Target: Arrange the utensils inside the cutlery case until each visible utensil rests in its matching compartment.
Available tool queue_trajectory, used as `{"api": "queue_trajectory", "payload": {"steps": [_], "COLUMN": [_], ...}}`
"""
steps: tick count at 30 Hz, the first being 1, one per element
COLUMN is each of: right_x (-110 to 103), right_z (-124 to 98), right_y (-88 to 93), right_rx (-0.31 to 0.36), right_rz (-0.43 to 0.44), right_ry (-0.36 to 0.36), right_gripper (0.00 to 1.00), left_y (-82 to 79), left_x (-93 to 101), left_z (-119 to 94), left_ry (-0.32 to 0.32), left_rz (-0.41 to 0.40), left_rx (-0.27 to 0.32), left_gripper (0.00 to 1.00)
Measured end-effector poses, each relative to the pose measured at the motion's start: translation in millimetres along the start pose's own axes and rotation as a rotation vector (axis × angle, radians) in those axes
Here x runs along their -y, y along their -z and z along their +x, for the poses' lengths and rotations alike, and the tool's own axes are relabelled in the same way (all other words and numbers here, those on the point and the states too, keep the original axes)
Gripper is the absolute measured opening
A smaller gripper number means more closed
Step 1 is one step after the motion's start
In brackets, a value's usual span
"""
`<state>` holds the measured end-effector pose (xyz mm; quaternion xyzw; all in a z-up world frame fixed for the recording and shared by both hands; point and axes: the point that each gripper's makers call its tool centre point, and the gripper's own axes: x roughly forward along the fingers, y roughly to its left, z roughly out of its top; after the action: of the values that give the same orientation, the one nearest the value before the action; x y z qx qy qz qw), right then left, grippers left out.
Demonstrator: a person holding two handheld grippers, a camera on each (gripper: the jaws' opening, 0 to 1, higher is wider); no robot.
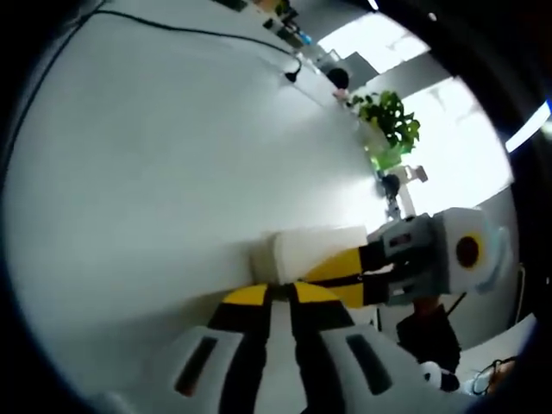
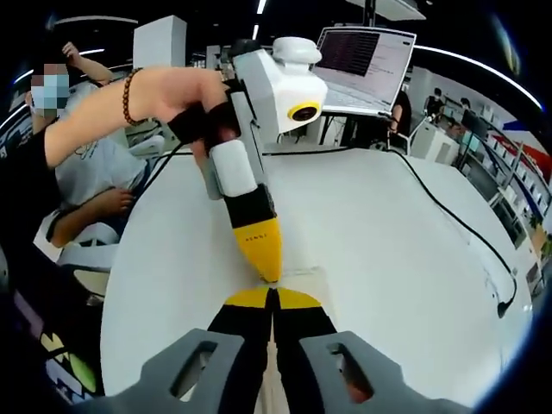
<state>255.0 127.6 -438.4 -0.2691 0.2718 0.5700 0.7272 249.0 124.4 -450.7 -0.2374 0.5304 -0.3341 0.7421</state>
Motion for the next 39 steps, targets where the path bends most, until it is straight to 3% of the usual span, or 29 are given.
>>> {"api": "queue_trajectory", "payload": {"steps": [5,9,14,19,20,22,25,28,31,33,36,39], "right_x": [-1,1,3,4,6,8,8,11,8,10,14,21], "right_z": [1,1,1,1,-1,-7,-15,-24,-38,-46,-60,-72], "right_y": [-1.6,-2.4,-4.4,-8.2,-6.7,-6.9,-5.6,-1.8,15.5,28.0,43.6,54.2], "right_rx": [-0.043,-0.051,-0.029,0.004,-0.008,-0.003,-0.016,-0.033,-0.065,-0.078,-0.082,-0.084], "right_rz": [-0.017,-0.007,0.01,0.018,0.052,0.049,0.016,0.041,0.016,0.0,-0.012,-0.005], "right_ry": [0.002,-0.013,-0.022,-0.088,-0.101,-0.09,-0.076,-0.033,-0.011,0.01,0.033,0.057], "right_gripper": [0.0,0.0,0.0,0.0,0.0,0.01,0.19,0.29,0.32,0.39,0.4,0.41], "left_y": [4.1,-3.3,-2.2,-5.3,-6.6,-5.4,-3.4,-1.7,-0.8,-2.3,1.6,-12.5], "left_x": [1.1,-3.5,-1.5,-1.6,-2.0,-0.6,2.7,5.5,7.1,6.7,8.5,22.4], "left_z": [1,-4,-3,-5,-5,-4,-1,1,1,1,-2,-13], "left_ry": [-0.006,-0.022,-0.032,-0.021,-0.018,-0.018,-0.022,-0.039,-0.053,-0.056,-0.081,-0.073], "left_rz": [-0.043,-0.059,-0.068,-0.063,-0.063,-0.063,-0.057,-0.016,0.036,0.104,0.22,0.309], "left_rx": [-0.013,-0.014,-0.011,-0.003,-0.003,-0.006,-0.005,0.0,0.011,0.019,-0.005,0.031], "left_gripper": [0.08,0.08,0.08,0.08,0.08,0.08,0.08,0.08,0.08,0.08,0.08,0.11]}}
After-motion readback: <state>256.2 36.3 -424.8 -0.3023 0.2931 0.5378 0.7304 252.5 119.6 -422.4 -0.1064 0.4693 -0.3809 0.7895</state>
